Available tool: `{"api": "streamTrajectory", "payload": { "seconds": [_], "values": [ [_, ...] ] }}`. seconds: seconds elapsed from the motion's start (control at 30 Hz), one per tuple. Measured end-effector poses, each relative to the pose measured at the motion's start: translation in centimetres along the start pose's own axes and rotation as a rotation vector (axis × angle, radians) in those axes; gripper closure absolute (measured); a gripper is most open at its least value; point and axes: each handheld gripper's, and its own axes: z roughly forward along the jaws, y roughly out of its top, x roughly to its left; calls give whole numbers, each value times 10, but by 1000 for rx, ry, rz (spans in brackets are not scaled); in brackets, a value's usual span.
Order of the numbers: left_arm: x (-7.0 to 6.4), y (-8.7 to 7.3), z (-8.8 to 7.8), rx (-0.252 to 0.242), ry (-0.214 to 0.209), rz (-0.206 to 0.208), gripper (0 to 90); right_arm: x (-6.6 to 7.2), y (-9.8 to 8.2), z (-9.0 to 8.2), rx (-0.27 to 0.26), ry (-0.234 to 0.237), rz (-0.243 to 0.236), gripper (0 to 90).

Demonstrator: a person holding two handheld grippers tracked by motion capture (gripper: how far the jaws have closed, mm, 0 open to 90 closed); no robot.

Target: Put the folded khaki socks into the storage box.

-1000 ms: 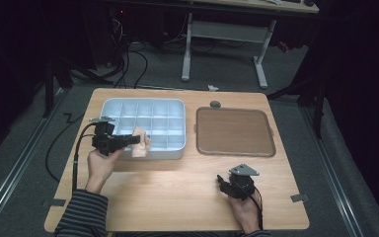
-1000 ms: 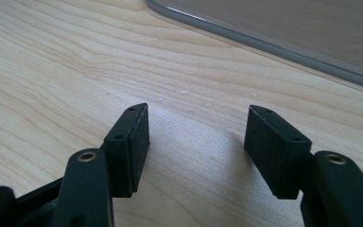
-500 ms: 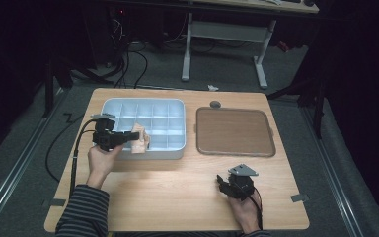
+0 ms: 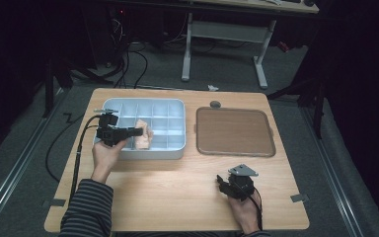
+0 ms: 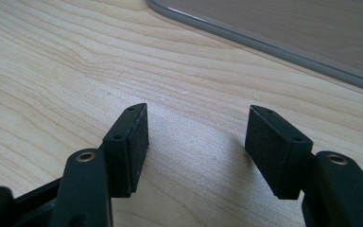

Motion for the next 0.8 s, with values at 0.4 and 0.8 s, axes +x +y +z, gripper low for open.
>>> {"api": "streamTrajectory", "payload": {
  "seconds": [0.4,0.8],
  "values": [
    [10,-1,10,42,43,-18,757,0,0,0,0,7,-3,404],
    [11,-4,17,99,74,6,757,1,0,0,1,9,-4,404]
  ]
}}
